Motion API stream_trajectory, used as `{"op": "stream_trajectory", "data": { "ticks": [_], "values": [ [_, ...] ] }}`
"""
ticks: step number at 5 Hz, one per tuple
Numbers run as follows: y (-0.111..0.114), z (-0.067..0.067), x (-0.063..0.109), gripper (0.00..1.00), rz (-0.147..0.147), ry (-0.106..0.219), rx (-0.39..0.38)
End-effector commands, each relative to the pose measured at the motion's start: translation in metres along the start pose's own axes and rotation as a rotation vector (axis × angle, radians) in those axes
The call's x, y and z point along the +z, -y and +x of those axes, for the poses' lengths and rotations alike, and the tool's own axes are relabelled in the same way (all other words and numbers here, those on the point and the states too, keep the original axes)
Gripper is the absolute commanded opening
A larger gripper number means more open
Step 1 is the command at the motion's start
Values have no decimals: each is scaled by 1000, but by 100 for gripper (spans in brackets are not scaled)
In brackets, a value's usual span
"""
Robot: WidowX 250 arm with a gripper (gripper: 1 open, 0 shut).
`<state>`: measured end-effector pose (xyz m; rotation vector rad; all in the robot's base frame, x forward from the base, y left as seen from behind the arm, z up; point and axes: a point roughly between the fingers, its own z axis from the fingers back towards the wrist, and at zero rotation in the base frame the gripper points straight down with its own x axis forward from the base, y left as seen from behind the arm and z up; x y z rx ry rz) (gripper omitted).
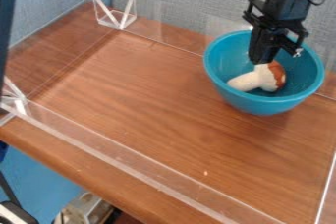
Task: Remove the mushroom from inside the blue bowl and put it on the table
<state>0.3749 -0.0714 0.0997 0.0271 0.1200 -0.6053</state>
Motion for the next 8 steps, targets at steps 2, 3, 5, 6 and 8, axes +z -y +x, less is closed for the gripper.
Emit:
{"op": "stream_trajectory", "data": {
  "ticks": [2, 3, 5, 6, 8],
  "values": [
    [-10, -7, 58, 0, 44, 129, 37],
    [-13, -12, 68, 0, 37, 133, 68],
    [-24, -18, 74, 100, 27, 134, 104],
    [-27, -11, 67, 100, 24, 135, 100],
    [-17, 5, 45, 100, 15, 126, 61]
  ]
}}
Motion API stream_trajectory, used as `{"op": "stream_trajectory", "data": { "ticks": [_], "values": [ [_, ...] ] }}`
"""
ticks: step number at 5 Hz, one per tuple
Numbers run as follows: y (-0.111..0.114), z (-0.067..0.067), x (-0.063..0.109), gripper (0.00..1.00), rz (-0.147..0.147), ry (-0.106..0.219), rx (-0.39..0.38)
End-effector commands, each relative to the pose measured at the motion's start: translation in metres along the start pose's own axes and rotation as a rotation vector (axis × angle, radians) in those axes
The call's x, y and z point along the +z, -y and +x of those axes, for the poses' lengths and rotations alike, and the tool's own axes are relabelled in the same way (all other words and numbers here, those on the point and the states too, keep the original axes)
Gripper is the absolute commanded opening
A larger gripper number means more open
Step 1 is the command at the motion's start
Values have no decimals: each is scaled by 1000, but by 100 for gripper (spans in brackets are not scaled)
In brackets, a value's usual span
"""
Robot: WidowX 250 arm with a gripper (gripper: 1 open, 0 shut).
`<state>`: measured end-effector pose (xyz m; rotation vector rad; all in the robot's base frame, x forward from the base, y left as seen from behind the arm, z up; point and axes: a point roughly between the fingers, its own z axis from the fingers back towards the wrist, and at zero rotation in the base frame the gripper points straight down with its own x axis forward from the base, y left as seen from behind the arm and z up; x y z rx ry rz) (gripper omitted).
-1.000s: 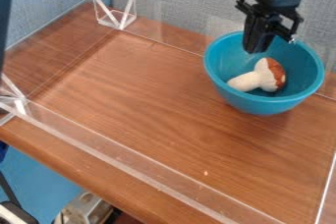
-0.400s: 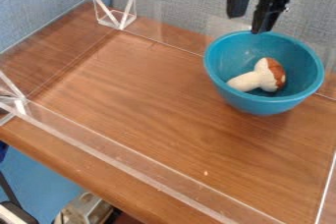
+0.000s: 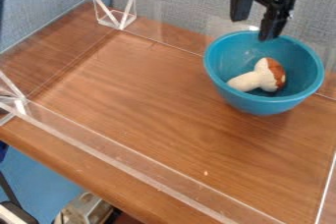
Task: Remove the mushroom from inside the blue bowl and put it on the table
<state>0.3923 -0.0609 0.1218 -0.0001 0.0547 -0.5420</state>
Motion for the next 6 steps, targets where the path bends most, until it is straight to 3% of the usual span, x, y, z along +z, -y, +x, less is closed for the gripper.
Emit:
{"op": "stream_trajectory", "data": {
  "ticks": [1, 6],
  "values": [
    [7, 6, 9, 100, 19, 46, -23],
    [8, 15, -28, 100, -1, 9, -29]
  ]
}}
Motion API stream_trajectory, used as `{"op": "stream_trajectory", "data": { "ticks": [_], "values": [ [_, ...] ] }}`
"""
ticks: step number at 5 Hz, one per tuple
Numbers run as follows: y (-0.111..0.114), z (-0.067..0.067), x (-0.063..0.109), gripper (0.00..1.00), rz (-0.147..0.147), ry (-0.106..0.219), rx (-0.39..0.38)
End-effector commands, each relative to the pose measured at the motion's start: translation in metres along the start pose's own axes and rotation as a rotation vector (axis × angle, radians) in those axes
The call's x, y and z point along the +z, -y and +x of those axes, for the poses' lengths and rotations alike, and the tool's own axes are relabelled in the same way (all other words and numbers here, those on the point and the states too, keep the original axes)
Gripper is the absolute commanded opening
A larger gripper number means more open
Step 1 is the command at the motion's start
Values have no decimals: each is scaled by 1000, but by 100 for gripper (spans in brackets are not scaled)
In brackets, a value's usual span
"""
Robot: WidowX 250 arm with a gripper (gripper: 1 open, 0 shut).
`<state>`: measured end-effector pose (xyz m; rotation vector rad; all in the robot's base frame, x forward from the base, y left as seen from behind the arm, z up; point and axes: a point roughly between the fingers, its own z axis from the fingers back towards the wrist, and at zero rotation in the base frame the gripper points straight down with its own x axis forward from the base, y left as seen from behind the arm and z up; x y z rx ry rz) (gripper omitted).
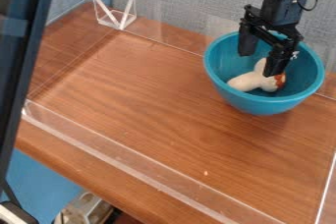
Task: Remove the mushroom from inside the blue bowl and put it on the table
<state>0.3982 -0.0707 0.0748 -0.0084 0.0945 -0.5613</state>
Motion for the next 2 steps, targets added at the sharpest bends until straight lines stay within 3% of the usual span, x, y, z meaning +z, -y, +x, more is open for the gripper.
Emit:
{"op": "stream_trajectory", "data": {
  "ticks": [1, 2],
  "values": [
    [3, 3, 14, 0, 15, 41, -7],
    [3, 3, 14, 0, 13, 41, -4]
  ]
}}
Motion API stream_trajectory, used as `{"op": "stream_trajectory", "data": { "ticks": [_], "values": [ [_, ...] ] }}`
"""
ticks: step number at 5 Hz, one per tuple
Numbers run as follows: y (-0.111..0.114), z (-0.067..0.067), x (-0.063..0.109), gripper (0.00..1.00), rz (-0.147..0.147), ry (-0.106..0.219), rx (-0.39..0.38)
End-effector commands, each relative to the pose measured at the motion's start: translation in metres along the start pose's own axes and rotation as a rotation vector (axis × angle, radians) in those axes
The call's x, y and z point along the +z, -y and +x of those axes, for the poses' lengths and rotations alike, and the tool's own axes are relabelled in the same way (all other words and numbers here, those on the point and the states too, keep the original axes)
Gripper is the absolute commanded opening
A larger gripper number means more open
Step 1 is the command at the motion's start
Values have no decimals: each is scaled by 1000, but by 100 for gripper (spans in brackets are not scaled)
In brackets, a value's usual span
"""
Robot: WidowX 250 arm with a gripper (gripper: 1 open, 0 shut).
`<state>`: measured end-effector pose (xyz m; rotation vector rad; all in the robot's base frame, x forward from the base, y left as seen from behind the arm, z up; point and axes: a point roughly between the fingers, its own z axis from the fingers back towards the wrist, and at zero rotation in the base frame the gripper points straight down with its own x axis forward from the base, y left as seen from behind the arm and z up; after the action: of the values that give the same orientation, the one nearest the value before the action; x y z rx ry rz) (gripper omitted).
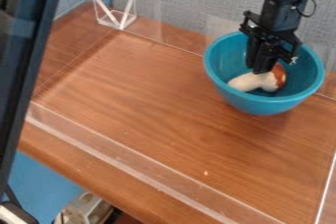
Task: Remove the mushroom from inside the blue bowl and put it on the table
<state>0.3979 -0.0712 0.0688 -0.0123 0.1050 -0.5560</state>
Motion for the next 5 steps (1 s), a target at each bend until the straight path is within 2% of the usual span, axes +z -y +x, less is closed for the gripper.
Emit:
{"op": "stream_trajectory", "data": {
  "ticks": [1, 5],
  "values": [
    [4, 2, 23, 0, 18, 54, -5],
    [6, -6, 54, 0, 15, 102, 9]
  ]
}}
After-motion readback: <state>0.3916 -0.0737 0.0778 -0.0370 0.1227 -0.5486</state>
